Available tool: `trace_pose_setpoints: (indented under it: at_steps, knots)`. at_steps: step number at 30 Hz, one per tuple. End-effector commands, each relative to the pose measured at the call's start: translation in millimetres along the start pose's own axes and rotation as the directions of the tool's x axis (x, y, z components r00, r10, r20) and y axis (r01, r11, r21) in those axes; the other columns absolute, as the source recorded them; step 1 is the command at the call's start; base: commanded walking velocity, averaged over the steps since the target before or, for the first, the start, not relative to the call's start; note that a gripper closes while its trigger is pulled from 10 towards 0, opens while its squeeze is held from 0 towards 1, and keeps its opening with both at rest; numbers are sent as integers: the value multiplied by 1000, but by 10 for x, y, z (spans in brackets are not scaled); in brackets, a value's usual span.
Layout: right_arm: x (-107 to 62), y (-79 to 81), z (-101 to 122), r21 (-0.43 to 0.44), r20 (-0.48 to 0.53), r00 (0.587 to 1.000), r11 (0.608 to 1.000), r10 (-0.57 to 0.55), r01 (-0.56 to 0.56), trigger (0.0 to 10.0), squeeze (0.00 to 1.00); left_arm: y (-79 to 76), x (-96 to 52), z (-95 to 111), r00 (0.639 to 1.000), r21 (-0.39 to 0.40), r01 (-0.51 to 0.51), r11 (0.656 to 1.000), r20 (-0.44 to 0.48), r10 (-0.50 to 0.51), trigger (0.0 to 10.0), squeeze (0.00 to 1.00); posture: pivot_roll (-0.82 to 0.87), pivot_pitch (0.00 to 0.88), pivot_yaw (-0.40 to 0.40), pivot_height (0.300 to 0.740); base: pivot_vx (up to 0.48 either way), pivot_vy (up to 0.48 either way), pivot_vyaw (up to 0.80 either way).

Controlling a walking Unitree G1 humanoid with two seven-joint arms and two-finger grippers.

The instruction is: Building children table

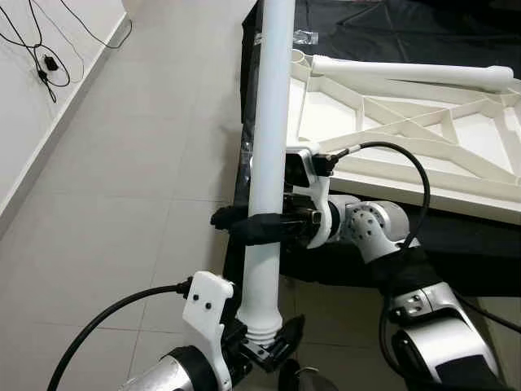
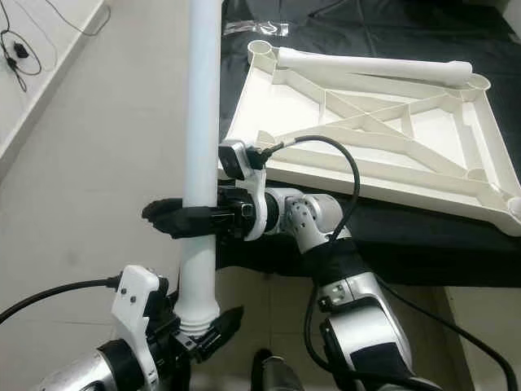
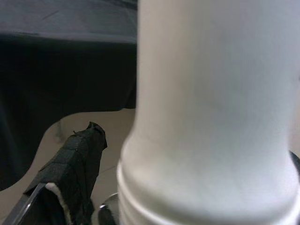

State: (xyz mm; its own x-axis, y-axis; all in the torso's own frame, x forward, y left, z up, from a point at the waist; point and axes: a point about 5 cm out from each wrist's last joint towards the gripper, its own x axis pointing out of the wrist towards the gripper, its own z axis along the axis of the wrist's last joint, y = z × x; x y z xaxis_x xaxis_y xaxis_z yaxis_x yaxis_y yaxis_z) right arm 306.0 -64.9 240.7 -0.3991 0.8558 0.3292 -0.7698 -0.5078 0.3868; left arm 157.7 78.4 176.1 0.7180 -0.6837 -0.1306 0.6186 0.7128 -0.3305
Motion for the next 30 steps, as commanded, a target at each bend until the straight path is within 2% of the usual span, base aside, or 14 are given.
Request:
trace_pose_setpoints:
  at_steps: [1,5,6,7,8,9,11,13,14,15,16,24,25,30]
  knots:
    - [-48,-22,142,-77,46,998,996,-49,53,0,0,25,-33,-59,999,15,-26,1000,-31,26,10000,0,119,257,-30,740,0,0,0]
    - [-241,-88,386,-179,169,959,949,-229,259,0,0,95,-70,-47,995,38,-98,994,-10,99,10000,0,123,254,-32,740,0,0,0]
    - [-319,-160,480,-234,221,898,874,-380,427,9647,0,142,-83,-12,990,57,-143,988,17,143,10000,0,123,254,-32,740,0,0,0]
    - [-319,-160,480,-234,221,898,874,-380,427,9647,0,142,-83,-12,990,57,-143,988,17,143,10000,0,123,254,-32,740,0,0,0]
    - [-441,-257,636,-282,337,745,693,-576,663,10000,0,252,-103,61,972,98,-231,968,69,225,10000,0,123,254,-32,740,0,0,0]
    - [-441,-257,636,-282,337,745,693,-576,663,10000,0,252,-103,61,972,98,-231,968,69,225,10000,0,123,254,-32,740,0,0,0]
    - [-525,-298,780,-273,444,586,521,-677,809,10000,0,415,-119,174,935,120,-343,932,137,327,10000,0,121,244,-37,740,0,0,0]
    - [-549,-304,854,-279,493,505,421,-708,863,10000,0,489,-128,254,912,128,-392,911,182,367,10000,0,121,244,-37,740,0,0,0]
    - [-549,-304,854,-279,493,505,421,-708,863,10000,0,489,-128,254,912,128,-392,911,182,367,10000,0,121,244,-37,740,0,0,0]
    - [-592,-288,1025,-244,612,330,225,-719,943,10000,0,619,-139,467,854,166,-489,856,291,431,10000,0,121,244,-37,740,0,0,0]
    - [-602,-268,1089,-200,658,279,195,-699,960,10000,0,671,-144,549,826,177,-531,829,329,458,10000,0,121,244,-37,740,0,0,0]
    - [-434,-147,1335,-206,766,277,187,-579,960,10000,0,798,-173,801,744,173,-617,767,445,498,10000,0,120,235,-36,740,136,0,0]
    - [-330,-107,1449,-181,795,289,246,-534,952,10000,0,815,-177,861,730,179,-631,755,469,498,10000,0,125,232,-36,740,285,0,0]
    - [-278,-98,1499,-163,813,282,266,-510,950,10000,0,806,-159,868,731,192,-630,752,474,491,10000,0,122,226,-37,740,289,0,0]
